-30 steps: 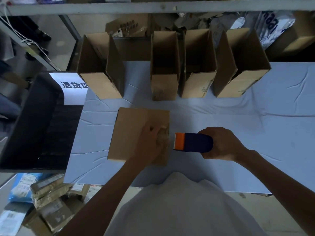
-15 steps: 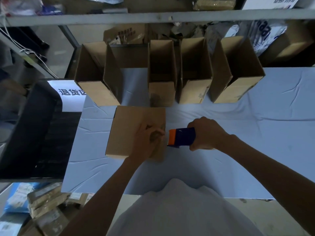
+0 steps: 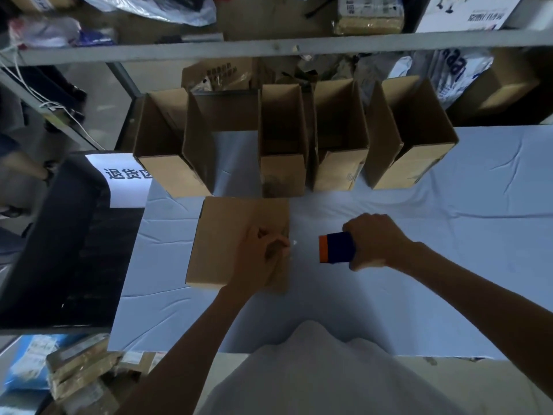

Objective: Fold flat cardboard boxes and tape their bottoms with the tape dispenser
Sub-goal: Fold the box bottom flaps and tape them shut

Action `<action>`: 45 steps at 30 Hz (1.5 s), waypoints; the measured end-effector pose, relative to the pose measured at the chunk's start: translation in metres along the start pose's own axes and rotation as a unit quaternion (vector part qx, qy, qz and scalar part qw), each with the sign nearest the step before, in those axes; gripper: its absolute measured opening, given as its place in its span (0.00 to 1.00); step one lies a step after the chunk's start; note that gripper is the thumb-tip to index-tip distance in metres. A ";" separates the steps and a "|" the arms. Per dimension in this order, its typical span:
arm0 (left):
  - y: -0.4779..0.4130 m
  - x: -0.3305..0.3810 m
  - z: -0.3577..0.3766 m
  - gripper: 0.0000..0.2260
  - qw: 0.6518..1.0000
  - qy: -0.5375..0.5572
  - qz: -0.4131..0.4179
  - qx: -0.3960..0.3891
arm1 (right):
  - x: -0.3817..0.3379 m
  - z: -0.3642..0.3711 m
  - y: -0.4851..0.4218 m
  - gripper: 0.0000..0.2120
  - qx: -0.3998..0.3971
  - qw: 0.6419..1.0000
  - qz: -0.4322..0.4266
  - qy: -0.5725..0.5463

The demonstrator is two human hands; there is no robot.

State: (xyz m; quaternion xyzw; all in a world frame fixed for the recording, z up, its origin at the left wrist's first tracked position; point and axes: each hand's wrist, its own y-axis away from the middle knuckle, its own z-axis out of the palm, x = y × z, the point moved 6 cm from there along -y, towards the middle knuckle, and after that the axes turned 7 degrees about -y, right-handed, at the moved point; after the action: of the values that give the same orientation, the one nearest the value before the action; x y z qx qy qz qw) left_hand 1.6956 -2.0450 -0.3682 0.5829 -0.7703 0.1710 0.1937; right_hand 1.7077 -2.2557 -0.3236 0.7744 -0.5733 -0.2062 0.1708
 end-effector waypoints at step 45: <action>-0.020 0.055 -0.039 0.13 0.799 0.489 -0.295 -0.187 | 0.015 -0.038 0.031 0.35 0.221 0.884 -0.186 -0.367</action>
State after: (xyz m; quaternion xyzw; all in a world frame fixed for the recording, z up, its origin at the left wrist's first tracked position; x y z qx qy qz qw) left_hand 1.7050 -2.0767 -0.3063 0.5731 -0.3806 0.2204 0.6915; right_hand 1.7062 -2.2777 -0.2775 0.7533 -0.4708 -0.3717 -0.2696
